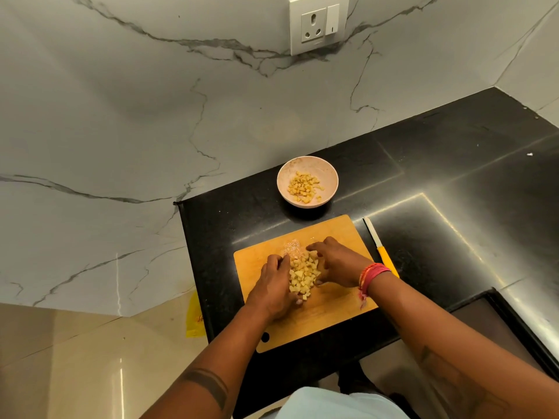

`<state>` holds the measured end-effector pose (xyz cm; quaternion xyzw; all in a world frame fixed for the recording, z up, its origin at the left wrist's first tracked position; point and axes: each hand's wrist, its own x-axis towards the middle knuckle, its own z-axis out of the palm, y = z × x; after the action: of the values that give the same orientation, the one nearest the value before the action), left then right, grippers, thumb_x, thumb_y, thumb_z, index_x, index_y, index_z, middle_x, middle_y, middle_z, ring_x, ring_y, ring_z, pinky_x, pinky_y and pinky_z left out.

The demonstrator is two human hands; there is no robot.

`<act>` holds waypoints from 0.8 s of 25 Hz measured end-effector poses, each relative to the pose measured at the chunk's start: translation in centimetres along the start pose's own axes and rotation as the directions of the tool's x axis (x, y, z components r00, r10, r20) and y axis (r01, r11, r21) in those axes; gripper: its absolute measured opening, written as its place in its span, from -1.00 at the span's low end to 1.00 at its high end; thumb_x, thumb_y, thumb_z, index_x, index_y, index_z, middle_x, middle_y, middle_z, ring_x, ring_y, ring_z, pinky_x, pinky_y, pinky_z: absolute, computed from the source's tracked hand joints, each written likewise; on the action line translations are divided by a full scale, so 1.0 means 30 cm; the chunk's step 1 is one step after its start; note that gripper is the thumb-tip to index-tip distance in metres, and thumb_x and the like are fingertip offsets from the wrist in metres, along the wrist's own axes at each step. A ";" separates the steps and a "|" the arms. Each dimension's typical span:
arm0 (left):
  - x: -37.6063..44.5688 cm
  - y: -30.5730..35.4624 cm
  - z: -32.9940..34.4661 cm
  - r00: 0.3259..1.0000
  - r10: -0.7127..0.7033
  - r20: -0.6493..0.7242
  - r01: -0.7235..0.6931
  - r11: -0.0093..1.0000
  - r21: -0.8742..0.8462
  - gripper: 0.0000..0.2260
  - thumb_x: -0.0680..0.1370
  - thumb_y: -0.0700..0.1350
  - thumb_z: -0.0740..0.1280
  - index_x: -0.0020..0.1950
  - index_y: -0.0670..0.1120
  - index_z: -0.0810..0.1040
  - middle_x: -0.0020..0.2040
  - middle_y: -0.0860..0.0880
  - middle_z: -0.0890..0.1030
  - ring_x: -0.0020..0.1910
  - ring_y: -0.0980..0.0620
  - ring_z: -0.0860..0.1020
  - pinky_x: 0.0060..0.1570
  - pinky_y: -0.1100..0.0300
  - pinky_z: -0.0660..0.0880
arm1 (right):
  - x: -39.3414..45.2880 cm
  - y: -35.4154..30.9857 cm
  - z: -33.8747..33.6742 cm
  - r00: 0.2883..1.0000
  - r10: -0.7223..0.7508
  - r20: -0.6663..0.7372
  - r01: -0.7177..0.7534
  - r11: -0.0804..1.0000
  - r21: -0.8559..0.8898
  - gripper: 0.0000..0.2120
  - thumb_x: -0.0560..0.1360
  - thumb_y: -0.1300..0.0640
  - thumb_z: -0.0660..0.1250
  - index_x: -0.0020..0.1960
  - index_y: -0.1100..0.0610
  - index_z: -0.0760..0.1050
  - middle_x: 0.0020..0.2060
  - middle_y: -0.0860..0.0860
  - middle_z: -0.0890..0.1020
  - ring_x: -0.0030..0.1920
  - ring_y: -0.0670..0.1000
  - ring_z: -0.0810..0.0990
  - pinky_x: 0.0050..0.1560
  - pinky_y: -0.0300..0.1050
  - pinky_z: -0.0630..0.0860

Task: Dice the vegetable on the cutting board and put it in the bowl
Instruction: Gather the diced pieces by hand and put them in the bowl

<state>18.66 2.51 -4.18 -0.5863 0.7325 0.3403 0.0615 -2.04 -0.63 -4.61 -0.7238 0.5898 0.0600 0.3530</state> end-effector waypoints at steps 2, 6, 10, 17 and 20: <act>-0.025 -0.009 0.015 0.999 -0.033 -0.005 0.033 0.999 -0.032 0.03 0.44 0.10 0.55 0.66 -0.04 -0.08 0.55 0.00 0.01 0.53 -0.07 0.13 0.49 0.05 0.23 | -0.006 0.018 -0.013 0.997 0.076 0.024 -0.075 0.997 -0.034 0.00 0.33 0.02 0.64 0.60 0.01 0.15 0.42 0.10 0.31 0.29 0.19 0.51 0.30 0.01 0.52; -0.021 0.013 0.037 0.997 -0.068 -0.043 0.065 0.997 -0.051 0.01 0.45 0.00 0.56 0.66 -0.10 -0.07 0.51 -0.02 0.03 0.50 -0.08 0.20 0.48 0.11 0.25 | 0.028 -0.046 0.003 0.998 -0.028 0.055 0.035 0.991 -0.132 -0.11 0.36 0.15 0.62 0.54 0.07 0.20 0.40 0.16 0.31 0.21 0.23 0.56 0.24 0.07 0.56; 0.000 0.038 0.035 0.994 -0.091 -0.068 0.085 0.992 -0.088 -0.07 0.45 -0.05 0.57 0.63 -0.09 0.04 0.43 -0.03 0.11 0.42 -0.07 0.33 0.44 0.13 0.34 | 0.038 -0.068 0.005 0.990 -0.129 0.053 0.137 0.967 -0.217 -0.19 0.42 0.18 0.56 0.54 0.11 0.21 0.37 0.21 0.32 0.16 0.24 0.58 0.21 0.06 0.58; 0.006 0.068 0.053 0.991 -0.132 -0.002 0.131 0.987 -0.090 0.15 0.34 0.05 0.64 0.65 -0.04 -0.12 0.51 0.01 -0.01 0.52 -0.08 0.14 0.52 0.04 0.21 | 0.043 -0.072 0.019 0.976 -0.117 0.184 0.165 0.949 -0.270 0.16 0.29 0.09 0.66 0.63 0.08 -0.03 0.42 0.18 0.21 0.38 0.24 0.39 0.38 0.12 0.46; 0.018 0.076 0.059 0.985 -0.161 -0.066 0.149 0.976 -0.159 0.05 0.35 0.07 0.62 0.63 -0.03 0.00 0.45 0.01 0.08 0.44 -0.06 0.26 0.47 0.06 0.32 | 0.051 -0.081 0.017 0.979 -0.161 0.128 0.187 0.955 -0.232 -0.03 0.35 0.09 0.62 0.57 0.10 0.10 0.36 0.20 0.27 0.27 0.25 0.49 0.29 0.13 0.53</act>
<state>15.90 3.27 -4.83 -0.6575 0.6581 0.3667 0.0135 0.77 -1.42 -4.69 -0.8063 0.4921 0.1392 0.2971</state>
